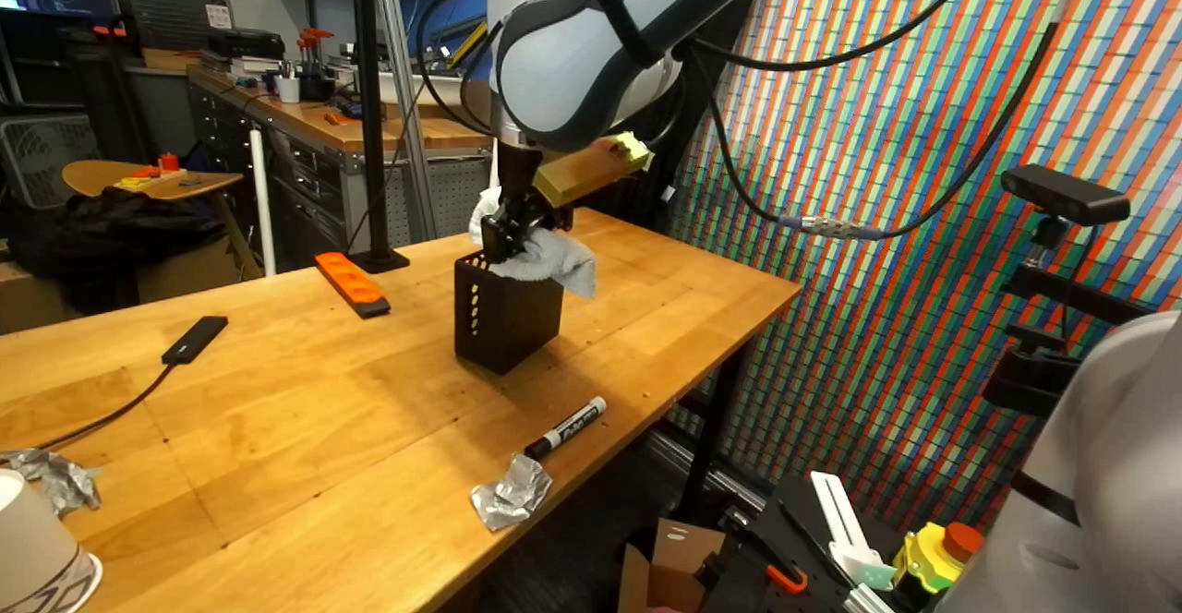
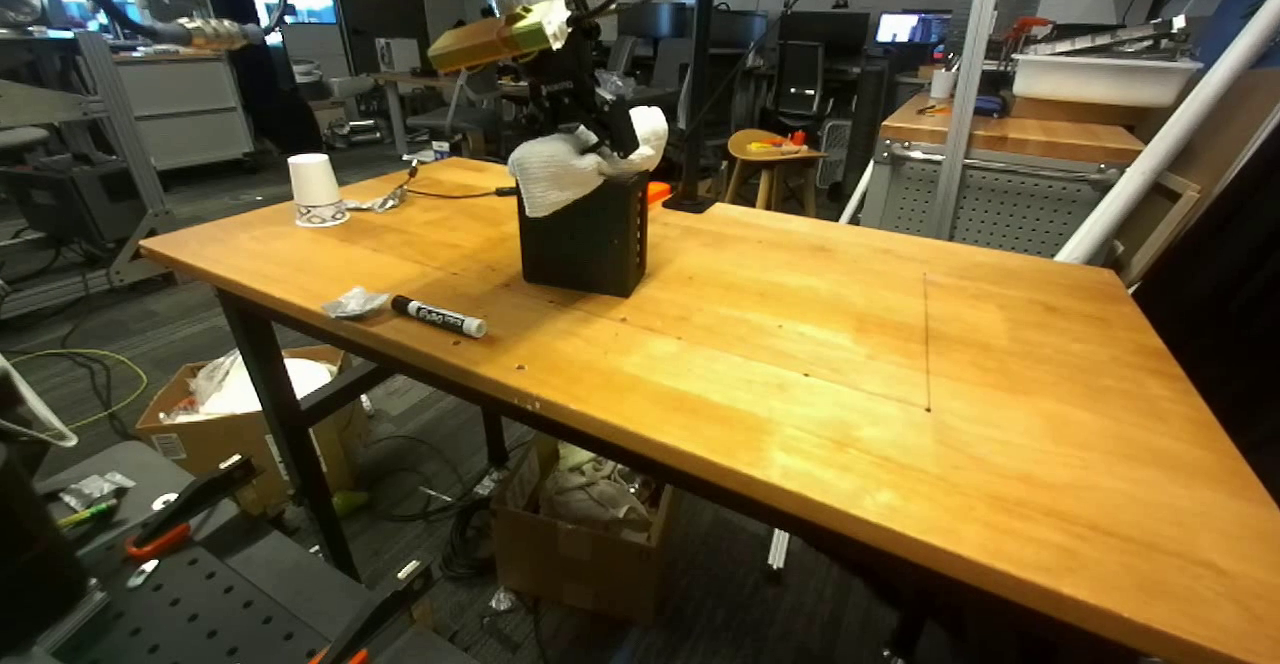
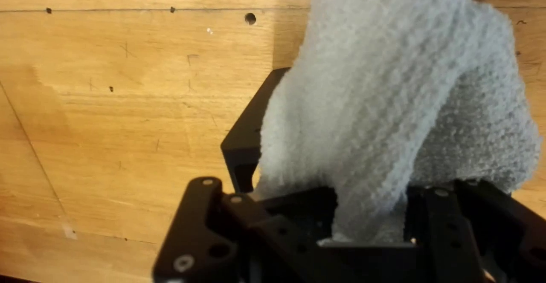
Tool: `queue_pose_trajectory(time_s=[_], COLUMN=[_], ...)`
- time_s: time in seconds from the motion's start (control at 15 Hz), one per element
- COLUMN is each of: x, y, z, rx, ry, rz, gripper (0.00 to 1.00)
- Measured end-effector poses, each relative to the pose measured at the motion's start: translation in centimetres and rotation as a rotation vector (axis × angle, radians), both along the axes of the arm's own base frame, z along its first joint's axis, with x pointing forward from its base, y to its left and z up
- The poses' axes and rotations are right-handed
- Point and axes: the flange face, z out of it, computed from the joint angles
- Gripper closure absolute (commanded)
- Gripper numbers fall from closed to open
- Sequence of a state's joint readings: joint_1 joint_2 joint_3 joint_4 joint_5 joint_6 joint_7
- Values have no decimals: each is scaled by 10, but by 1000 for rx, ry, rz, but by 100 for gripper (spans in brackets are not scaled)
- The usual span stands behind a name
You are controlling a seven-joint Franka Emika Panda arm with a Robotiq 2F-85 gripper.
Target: Put the white towel in the black box
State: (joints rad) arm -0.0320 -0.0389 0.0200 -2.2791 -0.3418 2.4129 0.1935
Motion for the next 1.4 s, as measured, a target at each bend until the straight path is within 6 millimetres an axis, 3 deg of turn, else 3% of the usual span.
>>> queue_pose_trajectory(time_s=[0.47, 0.8, 1.4], x=[1, -4, -21], y=[15, 39, 59], z=[-10, -24, -41], rx=[9, 138, 334], ry=[22, 100, 292], rz=[171, 348, 527], gripper=[100, 100, 100])
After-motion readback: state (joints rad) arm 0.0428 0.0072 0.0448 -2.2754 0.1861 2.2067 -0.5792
